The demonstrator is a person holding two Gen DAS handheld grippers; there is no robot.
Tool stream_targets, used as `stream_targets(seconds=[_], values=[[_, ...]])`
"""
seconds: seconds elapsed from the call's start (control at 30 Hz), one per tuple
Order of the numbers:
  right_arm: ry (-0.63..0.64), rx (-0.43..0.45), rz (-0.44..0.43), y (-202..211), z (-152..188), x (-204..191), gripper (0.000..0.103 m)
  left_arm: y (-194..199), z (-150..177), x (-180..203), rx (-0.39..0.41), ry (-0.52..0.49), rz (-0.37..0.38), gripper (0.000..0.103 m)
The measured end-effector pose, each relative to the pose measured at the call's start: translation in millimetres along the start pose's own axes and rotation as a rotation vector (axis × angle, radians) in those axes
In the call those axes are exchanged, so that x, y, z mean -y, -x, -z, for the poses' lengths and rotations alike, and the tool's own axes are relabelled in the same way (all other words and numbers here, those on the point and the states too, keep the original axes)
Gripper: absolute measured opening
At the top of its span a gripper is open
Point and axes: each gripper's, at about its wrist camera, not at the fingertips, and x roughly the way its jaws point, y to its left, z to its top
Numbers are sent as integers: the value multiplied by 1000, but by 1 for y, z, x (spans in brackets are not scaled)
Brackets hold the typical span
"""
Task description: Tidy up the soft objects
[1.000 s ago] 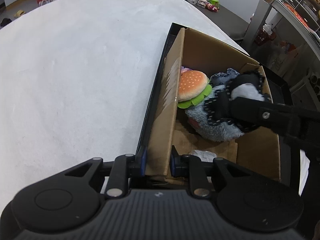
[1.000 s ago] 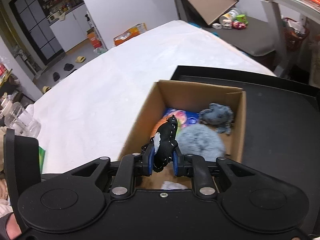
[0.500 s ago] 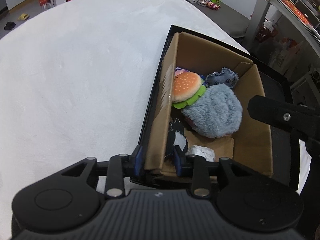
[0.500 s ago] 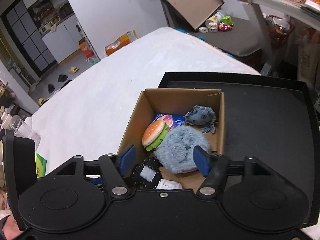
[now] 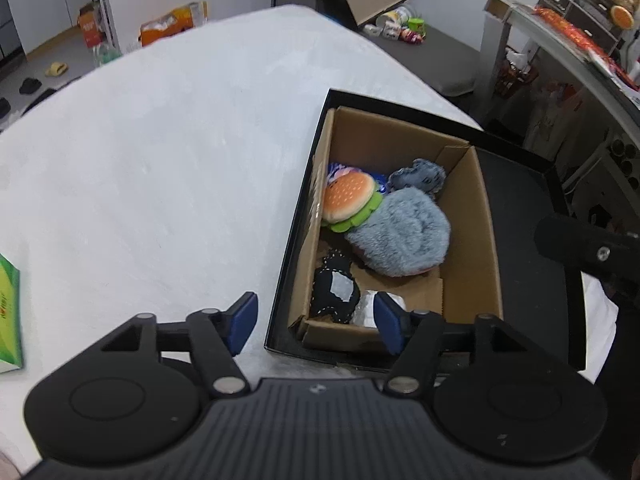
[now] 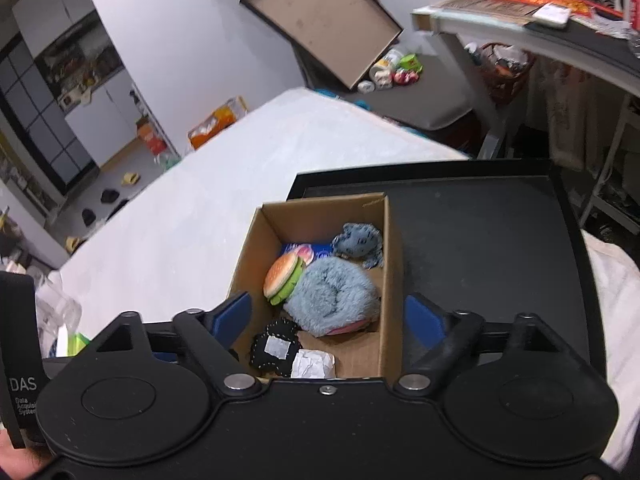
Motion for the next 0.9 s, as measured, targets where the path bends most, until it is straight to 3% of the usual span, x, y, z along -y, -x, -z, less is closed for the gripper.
stream_targets(seconds=[0.07, 0.2, 0.47, 0.9], values=[[-8, 20, 4, 8, 0, 1, 91, 10, 1, 3, 15, -14, -4, 74], [5, 53, 54, 23, 2, 1, 99, 27, 7, 9, 46, -43, -39, 80], [-12, 62, 75, 46, 10, 7, 103, 57, 19, 18, 54, -89, -57, 91], [-38, 153, 50, 103, 18, 13, 103, 108, 30, 26, 91, -133, -72, 95]])
